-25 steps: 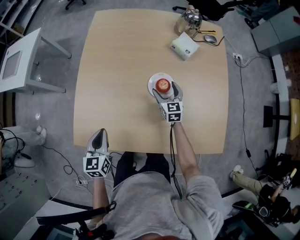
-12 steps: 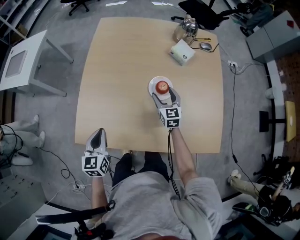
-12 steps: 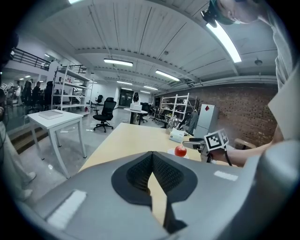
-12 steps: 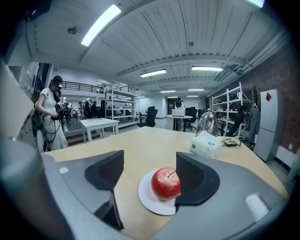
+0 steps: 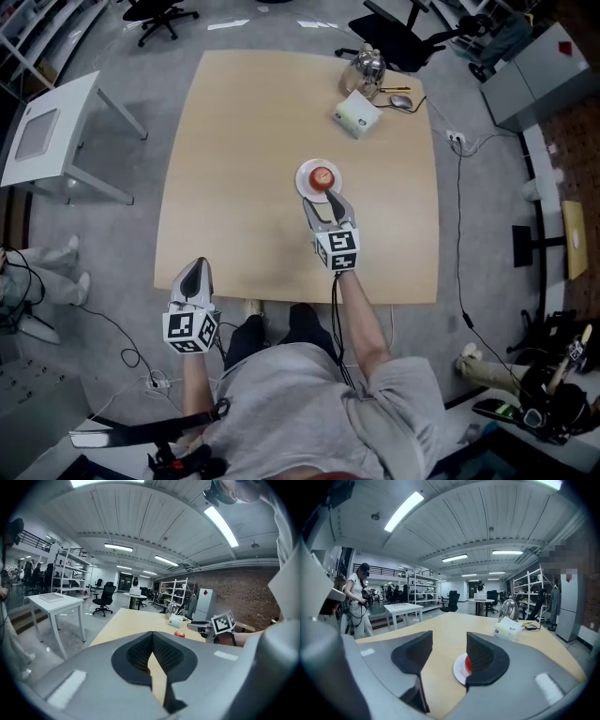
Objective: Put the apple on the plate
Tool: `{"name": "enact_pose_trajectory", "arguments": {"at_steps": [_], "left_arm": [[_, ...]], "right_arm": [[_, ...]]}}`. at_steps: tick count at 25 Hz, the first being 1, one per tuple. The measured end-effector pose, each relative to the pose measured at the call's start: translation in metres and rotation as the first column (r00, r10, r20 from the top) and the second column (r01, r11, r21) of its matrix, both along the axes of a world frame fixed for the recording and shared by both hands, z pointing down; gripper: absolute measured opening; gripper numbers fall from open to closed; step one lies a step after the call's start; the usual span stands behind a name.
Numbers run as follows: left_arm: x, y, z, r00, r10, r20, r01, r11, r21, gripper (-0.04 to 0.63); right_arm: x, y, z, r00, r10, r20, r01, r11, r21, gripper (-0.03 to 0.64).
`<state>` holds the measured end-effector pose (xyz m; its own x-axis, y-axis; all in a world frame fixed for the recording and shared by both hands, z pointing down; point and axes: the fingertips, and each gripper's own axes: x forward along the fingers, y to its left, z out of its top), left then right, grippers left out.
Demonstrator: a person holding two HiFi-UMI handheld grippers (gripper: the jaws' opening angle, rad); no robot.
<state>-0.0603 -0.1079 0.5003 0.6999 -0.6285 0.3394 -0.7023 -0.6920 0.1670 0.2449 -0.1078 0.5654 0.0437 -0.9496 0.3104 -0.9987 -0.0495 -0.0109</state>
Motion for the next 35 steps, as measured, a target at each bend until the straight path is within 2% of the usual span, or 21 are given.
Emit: {"name": "enact_pose_trajectory", "arguments": {"at_steps": [15, 22, 35], "left_arm": [[0.009, -0.004, -0.023, 0.997, 0.05, -0.053, -0.048, 0.998, 0.045, 0.02], [0.024, -0.007, -0.023, 0.994, 0.087, -0.063, -0.084, 0.995, 0.053, 0.02], [0.043, -0.007, -0.023, 0.987, 0.144, -0.071, -0.14, 0.988, 0.063, 0.02]], "right_arm": [[-0.041, 0.038, -0.022, 0.999, -0.004, 0.033, 0.004, 1.0, 0.019, 0.144], [-0.043, 0.06, -0.028, 0.995, 0.034, 0.097, -0.037, 0.999, 0.032, 0.121], [-0.04, 0.1, -0.045, 0.991, 0.097, 0.093, -0.103, 0.993, 0.06, 0.069]]}}
